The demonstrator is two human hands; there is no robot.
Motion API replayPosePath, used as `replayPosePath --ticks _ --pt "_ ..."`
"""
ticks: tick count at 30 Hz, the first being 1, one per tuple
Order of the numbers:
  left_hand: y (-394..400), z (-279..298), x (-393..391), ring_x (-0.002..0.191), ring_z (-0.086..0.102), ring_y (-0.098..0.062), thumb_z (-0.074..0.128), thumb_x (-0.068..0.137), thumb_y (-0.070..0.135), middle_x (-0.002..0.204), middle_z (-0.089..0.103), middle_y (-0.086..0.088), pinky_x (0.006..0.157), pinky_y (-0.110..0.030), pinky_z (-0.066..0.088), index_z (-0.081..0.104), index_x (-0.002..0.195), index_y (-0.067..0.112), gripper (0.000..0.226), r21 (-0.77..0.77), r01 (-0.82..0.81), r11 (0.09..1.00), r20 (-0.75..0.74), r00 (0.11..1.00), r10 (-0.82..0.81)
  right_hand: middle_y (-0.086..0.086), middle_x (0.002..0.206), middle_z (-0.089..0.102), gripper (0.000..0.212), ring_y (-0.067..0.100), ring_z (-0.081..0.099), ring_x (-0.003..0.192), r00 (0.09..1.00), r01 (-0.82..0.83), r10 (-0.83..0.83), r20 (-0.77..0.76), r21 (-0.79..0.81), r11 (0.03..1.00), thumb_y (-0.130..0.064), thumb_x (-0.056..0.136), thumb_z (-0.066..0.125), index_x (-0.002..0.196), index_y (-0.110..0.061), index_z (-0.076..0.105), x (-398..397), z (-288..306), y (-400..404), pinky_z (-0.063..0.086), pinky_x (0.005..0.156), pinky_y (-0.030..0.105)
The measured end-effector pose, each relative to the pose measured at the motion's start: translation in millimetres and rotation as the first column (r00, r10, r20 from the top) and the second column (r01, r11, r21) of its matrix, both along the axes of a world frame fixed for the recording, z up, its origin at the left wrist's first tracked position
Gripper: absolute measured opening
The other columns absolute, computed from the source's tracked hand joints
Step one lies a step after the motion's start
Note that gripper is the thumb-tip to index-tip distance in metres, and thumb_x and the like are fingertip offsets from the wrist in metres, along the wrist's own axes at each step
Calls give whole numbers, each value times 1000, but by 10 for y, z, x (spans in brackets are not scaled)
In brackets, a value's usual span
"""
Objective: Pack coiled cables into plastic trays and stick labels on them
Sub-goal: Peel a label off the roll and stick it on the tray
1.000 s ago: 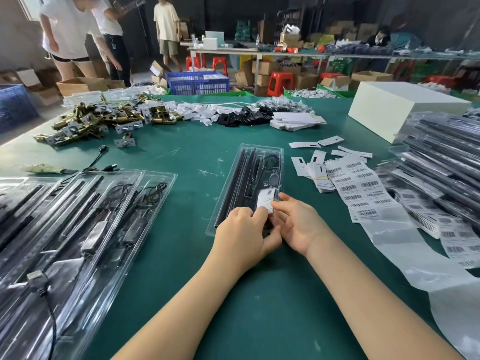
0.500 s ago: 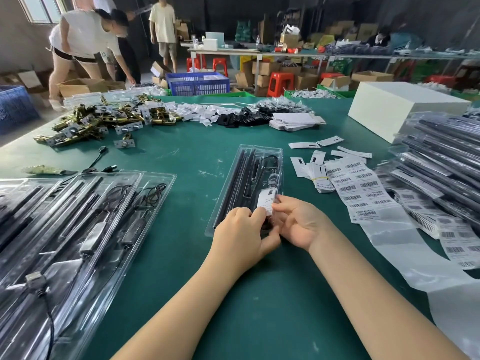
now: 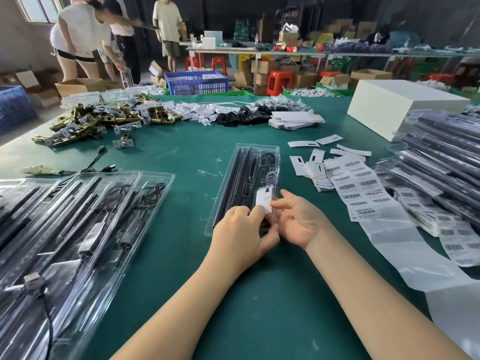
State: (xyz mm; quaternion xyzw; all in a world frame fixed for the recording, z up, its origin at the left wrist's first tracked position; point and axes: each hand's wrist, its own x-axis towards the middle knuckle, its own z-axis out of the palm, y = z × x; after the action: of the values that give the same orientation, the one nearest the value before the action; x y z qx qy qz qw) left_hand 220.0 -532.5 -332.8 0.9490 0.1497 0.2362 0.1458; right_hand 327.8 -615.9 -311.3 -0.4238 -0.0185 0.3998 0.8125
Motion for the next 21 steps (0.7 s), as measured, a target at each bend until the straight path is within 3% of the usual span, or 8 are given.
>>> replayPosePath --ticks 1,4,7,10,12,16,19,21 --pt "1 -2 0 93 55 -23 50 88 51 87 60 -3 71 -35 51 64 107 19 40 2 1 1000 -5 1000 -1 11 117 55 52 20 57 95 999 -27 27 18 8 1000 13 91 35 130 -21 39 -13 12 -3 44 96 31" --pt "1 -14 8 93 55 -24 50 87 52 87 60 -3 70 -35 50 63 106 18 40 12 -1 1000 -8 1000 1 8 84 59 28 16 59 70 995 -94 94 29 7 996 11 91 36 99 -8 55 -38 62 8 50 68 27" --pt "13 -21 16 92 56 -24 51 87 52 85 60 -3 69 -35 50 63 104 18 40 11 -6 1000 6 1000 6 10 90 56 27 19 59 74 997 -52 55 -50 56 997 11 91 37 103 -9 51 -17 84 28 52 67 33" --pt "13 -15 15 91 56 -23 37 84 58 86 61 -2 69 -33 50 63 104 19 51 9 -10 1000 -4 1000 11 9 78 51 25 21 57 61 993 -110 113 -31 86 990 9 91 36 84 -13 46 -12 99 41 54 59 33" --pt "16 -6 15 89 56 -24 31 81 59 85 60 -2 67 -33 49 63 103 19 56 10 -15 1000 -2 1000 15 9 83 49 22 24 55 69 989 -146 146 3 82 986 7 91 36 90 -13 45 -14 87 53 52 67 37" --pt "23 -21 24 88 55 -24 50 86 52 83 58 -2 66 -34 49 63 102 19 39 -2 -14 1000 7 1000 14 10 93 46 21 26 52 79 984 -178 176 38 52 983 6 91 38 99 -13 43 9 83 47 49 76 41" --pt "9 -17 21 91 55 -24 52 86 51 86 60 -2 68 -34 50 64 106 20 39 -5 -11 1000 0 1000 11 9 102 47 21 24 54 82 986 -164 165 -5 41 986 4 92 41 107 -11 43 43 92 44 47 78 39" --pt "1 -16 21 93 54 -24 52 85 51 87 59 -3 68 -34 50 63 107 19 40 -11 -8 1000 -8 1000 7 7 97 48 20 22 53 79 987 -162 163 -9 51 986 4 93 40 107 -9 45 63 89 46 45 79 35"
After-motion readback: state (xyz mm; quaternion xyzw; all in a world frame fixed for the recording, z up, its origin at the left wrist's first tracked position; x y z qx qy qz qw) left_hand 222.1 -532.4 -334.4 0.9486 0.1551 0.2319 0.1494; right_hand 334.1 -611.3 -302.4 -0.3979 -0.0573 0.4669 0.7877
